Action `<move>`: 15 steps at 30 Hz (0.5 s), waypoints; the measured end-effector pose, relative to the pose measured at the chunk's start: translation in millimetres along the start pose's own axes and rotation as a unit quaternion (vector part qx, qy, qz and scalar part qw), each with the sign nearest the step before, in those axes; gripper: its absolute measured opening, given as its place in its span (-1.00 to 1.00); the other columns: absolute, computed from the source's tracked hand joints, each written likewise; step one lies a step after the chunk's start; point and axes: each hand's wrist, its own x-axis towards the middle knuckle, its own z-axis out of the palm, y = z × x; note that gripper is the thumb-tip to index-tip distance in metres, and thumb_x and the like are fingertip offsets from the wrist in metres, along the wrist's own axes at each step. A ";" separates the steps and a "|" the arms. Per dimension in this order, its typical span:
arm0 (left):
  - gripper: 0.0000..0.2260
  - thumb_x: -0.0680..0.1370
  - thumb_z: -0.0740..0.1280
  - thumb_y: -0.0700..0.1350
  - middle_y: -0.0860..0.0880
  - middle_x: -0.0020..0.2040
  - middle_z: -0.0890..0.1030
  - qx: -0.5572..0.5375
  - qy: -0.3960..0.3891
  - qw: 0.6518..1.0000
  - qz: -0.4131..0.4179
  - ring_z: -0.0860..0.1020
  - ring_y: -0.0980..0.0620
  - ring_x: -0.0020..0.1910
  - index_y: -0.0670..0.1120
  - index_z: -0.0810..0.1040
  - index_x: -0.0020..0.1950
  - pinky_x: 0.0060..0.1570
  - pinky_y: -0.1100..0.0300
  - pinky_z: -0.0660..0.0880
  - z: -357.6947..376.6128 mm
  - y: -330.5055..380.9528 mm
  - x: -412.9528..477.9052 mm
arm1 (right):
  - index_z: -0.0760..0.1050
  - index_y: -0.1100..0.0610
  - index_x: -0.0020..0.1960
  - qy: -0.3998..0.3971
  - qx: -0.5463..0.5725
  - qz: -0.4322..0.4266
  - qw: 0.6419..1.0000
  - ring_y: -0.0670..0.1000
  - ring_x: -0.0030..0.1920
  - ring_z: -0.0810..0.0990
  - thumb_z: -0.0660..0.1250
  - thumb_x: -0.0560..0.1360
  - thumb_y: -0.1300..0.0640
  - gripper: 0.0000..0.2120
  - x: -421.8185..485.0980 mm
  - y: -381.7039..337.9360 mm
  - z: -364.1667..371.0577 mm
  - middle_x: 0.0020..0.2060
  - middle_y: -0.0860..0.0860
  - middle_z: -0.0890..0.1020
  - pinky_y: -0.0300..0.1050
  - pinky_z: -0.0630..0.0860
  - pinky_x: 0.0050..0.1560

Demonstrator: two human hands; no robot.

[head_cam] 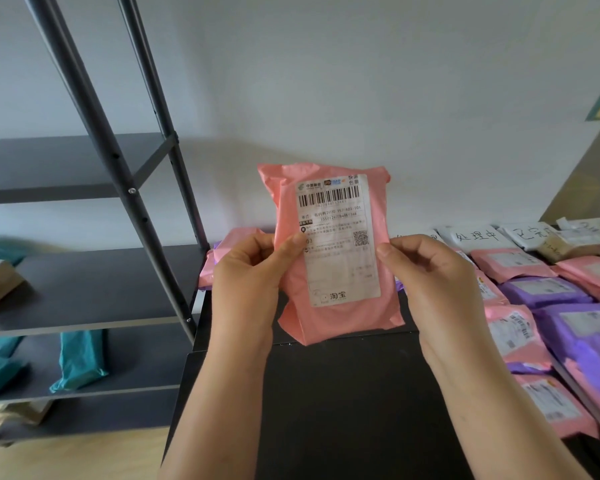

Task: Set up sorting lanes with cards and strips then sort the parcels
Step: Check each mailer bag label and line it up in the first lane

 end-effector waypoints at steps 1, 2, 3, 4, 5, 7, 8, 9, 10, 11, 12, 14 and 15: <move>-0.79 0.42 0.52 0.01 -0.08 -0.14 0.72 0.016 -0.011 1.000 -0.003 0.69 -0.02 -0.20 -0.12 0.64 -0.13 -0.26 0.16 0.61 -0.6 -0.1 0.1 | 0.65 0.03 -0.17 0.008 -0.006 0.002 1.000 -0.12 -0.18 0.67 0.45 0.50 0.17 -0.91 -0.4 -2.0 -1.7 -0.25 -0.12 0.71 -0.32 0.56 -0.18; -0.78 0.43 0.50 0.05 -0.08 -0.12 0.72 0.034 -0.024 0.999 -0.006 0.68 -0.02 -0.17 -0.09 0.68 -0.09 -0.16 0.07 0.63 -1.3 -0.6 0.9 | 0.65 0.03 -0.17 0.017 -0.007 0.007 1.000 -0.09 -0.17 0.68 0.44 0.50 0.15 -0.91 -0.3 -4.2 -3.7 -0.25 -0.11 0.71 -0.26 0.59 -0.14; -0.78 0.44 0.48 0.08 -0.07 -0.10 0.72 0.051 -0.040 0.998 -0.010 0.67 -0.02 -0.13 -0.05 0.70 -0.08 -0.02 -0.02 0.63 -2.0 -0.7 1.2 | 0.64 0.03 -0.16 0.024 -0.006 0.017 1.000 -0.04 -0.15 0.69 0.43 0.51 0.13 -0.92 -0.1 -7.2 -5.8 -0.24 -0.09 0.71 -0.14 0.63 -0.09; -0.78 0.44 0.46 0.11 -0.05 -0.09 0.72 0.067 -0.061 0.996 -0.015 0.66 0.00 -0.11 -0.01 0.72 -0.07 0.07 -0.05 0.60 -2.0 -1.0 1.0 | 0.64 0.04 -0.15 0.034 -0.007 0.026 0.999 0.00 -0.16 0.69 0.42 0.52 0.11 -0.92 0.3 -10.5 -7.4 -0.24 -0.06 0.71 -0.02 0.65 -0.06; -0.77 0.45 0.45 0.14 -0.02 -0.09 0.72 0.083 -0.086 0.993 -0.022 0.66 0.03 -0.09 0.01 0.73 -0.07 0.12 -0.03 0.59 -1.3 -1.3 -0.7 | 0.63 0.04 -0.15 0.046 -0.012 0.032 0.998 0.01 -0.18 0.68 0.41 0.53 0.08 -0.91 0.7 -13.6 -9.2 -0.24 -0.06 0.70 0.04 0.65 -0.05; -0.76 0.45 0.44 0.16 0.01 -0.10 0.73 0.109 -0.130 0.985 -0.024 0.68 0.01 -0.08 0.02 0.73 -0.08 0.10 0.06 0.60 2.6 -3.4 -5.1 | 0.62 0.02 -0.15 0.062 -0.024 0.038 0.997 -0.05 -0.16 0.68 0.40 0.54 0.05 -0.89 2.3 -18.0 -11.7 -0.24 -0.12 0.70 0.02 0.65 -0.04; -0.78 0.45 0.44 0.14 0.01 -0.11 0.73 0.112 -0.134 0.985 -0.016 0.69 0.03 -0.10 0.02 0.74 -0.10 0.03 0.14 0.61 4.7 -4.9 -6.8 | 0.62 0.02 -0.14 0.063 -0.025 0.039 0.997 -0.08 -0.14 0.68 0.40 0.54 0.05 -0.90 2.6 -19.8 -12.5 -0.23 -0.14 0.70 0.00 0.65 -0.03; -0.81 0.46 0.45 0.11 0.02 -0.13 0.73 0.108 -0.127 0.986 -0.005 0.68 0.07 -0.14 0.02 0.74 -0.12 -0.07 0.24 0.61 6.4 -5.8 -7.8 | 0.62 0.02 -0.13 0.060 -0.025 0.040 0.997 -0.08 -0.13 0.68 0.40 0.54 0.05 -0.90 2.8 -20.7 -12.8 -0.23 -0.14 0.70 0.00 0.65 -0.02; -0.84 0.47 0.46 0.08 0.03 -0.15 0.73 0.100 -0.113 0.989 0.003 0.67 0.11 -0.17 0.02 0.74 -0.13 -0.16 0.31 0.58 7.7 -6.4 -7.9 | 0.63 0.03 -0.12 0.055 -0.026 0.041 0.997 -0.08 -0.13 0.68 0.40 0.54 0.05 -0.90 2.5 -20.7 -13.0 -0.22 -0.14 0.70 -0.02 0.66 -0.04; -0.86 0.48 0.46 0.05 0.04 -0.17 0.73 0.090 -0.098 0.991 0.006 0.67 0.14 -0.19 0.02 0.74 -0.15 -0.21 0.34 0.57 8.3 -6.3 -7.5 | 0.64 0.03 -0.11 0.048 -0.028 0.040 0.998 -0.10 -0.13 0.69 0.39 0.55 0.05 -0.91 2.2 -19.8 -13.0 -0.21 -0.15 0.71 -0.08 0.66 -0.07; -0.89 0.48 0.47 0.02 0.04 -0.17 0.73 0.078 -0.085 0.993 0.004 0.68 0.14 -0.19 0.02 0.74 -0.15 -0.21 0.33 0.58 8.7 -6.4 -6.2 | 0.64 0.02 -0.10 0.038 -0.030 0.040 0.998 -0.14 -0.13 0.69 0.39 0.55 0.05 -0.91 1.9 -18.6 -12.8 -0.21 -0.16 0.71 -0.17 0.65 -0.13; -0.93 0.50 0.47 -0.02 0.04 -0.14 0.74 0.054 -0.064 0.996 -0.002 0.70 0.07 -0.13 0.04 0.74 -0.13 -0.17 0.28 0.62 8.7 -4.5 -4.2 | 0.64 0.02 -0.10 0.016 -0.025 0.049 0.998 -0.17 -0.16 0.68 0.39 0.53 0.03 -0.91 1.3 -15.0 -12.1 -0.21 -0.17 0.71 -0.24 0.60 -0.18; -0.93 0.50 0.46 -0.03 0.03 -0.12 0.74 0.047 -0.056 0.997 -0.003 0.71 0.05 -0.12 0.04 0.74 -0.12 -0.16 0.25 0.63 8.4 -3.8 -3.8 | 0.64 0.01 -0.11 0.004 -0.025 0.062 0.998 -0.18 -0.18 0.67 0.40 0.51 -0.01 -0.89 1.2 -12.7 -11.7 -0.22 -0.17 0.71 -0.21 0.57 -0.16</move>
